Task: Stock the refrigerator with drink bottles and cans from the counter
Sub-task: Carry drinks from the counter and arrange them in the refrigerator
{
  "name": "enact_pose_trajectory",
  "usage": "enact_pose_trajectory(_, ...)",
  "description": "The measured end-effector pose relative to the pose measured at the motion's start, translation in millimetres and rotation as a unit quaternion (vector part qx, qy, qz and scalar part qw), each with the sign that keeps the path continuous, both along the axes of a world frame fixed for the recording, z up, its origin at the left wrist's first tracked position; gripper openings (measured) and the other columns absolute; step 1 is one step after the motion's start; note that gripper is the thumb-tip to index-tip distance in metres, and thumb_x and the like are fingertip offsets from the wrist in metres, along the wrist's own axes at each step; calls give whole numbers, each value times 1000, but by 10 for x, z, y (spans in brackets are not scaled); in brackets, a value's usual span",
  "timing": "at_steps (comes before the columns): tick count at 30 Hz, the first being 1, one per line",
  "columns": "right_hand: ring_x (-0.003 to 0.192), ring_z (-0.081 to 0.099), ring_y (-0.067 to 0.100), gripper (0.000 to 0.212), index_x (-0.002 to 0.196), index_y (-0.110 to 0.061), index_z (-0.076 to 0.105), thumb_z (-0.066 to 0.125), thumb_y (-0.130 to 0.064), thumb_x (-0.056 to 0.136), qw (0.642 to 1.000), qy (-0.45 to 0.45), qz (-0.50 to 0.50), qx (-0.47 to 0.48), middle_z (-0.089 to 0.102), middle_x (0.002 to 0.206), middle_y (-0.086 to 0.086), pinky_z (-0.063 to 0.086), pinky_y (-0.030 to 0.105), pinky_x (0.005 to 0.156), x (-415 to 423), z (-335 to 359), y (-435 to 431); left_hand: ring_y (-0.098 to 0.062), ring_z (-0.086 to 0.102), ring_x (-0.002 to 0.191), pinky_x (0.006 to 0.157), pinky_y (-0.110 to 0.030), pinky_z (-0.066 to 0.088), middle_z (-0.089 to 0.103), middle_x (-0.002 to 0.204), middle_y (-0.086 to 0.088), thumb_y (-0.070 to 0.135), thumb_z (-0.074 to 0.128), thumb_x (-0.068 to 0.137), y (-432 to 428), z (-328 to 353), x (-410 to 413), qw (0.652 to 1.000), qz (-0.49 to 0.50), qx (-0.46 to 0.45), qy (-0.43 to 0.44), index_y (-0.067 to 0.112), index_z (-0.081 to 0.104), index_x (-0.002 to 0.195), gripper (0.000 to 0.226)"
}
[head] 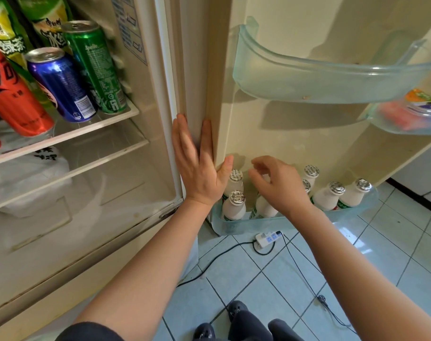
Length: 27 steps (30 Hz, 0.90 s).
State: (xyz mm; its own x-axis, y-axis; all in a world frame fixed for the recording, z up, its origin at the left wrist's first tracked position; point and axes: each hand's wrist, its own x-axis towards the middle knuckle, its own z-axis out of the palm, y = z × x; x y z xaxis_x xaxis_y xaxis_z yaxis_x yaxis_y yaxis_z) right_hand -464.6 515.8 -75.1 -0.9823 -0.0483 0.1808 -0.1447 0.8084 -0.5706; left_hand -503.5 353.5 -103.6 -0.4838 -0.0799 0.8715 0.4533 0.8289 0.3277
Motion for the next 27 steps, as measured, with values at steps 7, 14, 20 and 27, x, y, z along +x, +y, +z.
enact_pose_trajectory(7, 94, 62, 18, 30, 114, -20, 63, 62, -31, 86, 992, 25, -84, 93, 66, 108, -2, 43, 27, 62, 359, -198, 269, -51, 28, 133, 113, -51, 24, 22, 142, -35, 54, 26, 95, 10, -8, 4, 1000, -5, 8, 4, 3, 35, 138, 67)
enact_pose_trajectory(14, 88, 61, 20, 36, 116, -19, 60, 62, -39, 86, 994, -31, -81, 72, 66, 104, 0, 43, 29, 65, 339, -337, 279, -52, 26, 134, 113, -51, 24, 22, 142, -37, 53, 28, 95, 7, -22, 8, 1000, -13, 12, 11, 2, 35, 138, 67)
enact_pose_trajectory(20, 81, 62, 19, 43, 113, -16, 58, 61, -49, 85, 993, -39, -95, 56, 67, 90, 0, 44, 29, 63, 331, -398, 214, -50, 25, 136, 115, -48, 21, 22, 142, -38, 52, 29, 95, 26, -18, 10, 1000, -17, 17, 9, 2, 34, 138, 66)
enact_pose_trajectory(27, 83, 63, 22, 48, 114, -15, 56, 61, -53, 84, 995, -51, -73, 50, 68, 91, 2, 47, 31, 66, 281, -380, 127, -52, 26, 135, 115, -49, 22, 23, 140, -43, 51, 29, 95, 8, -18, -4, 1000, -16, 19, 17, 1, 35, 138, 65)
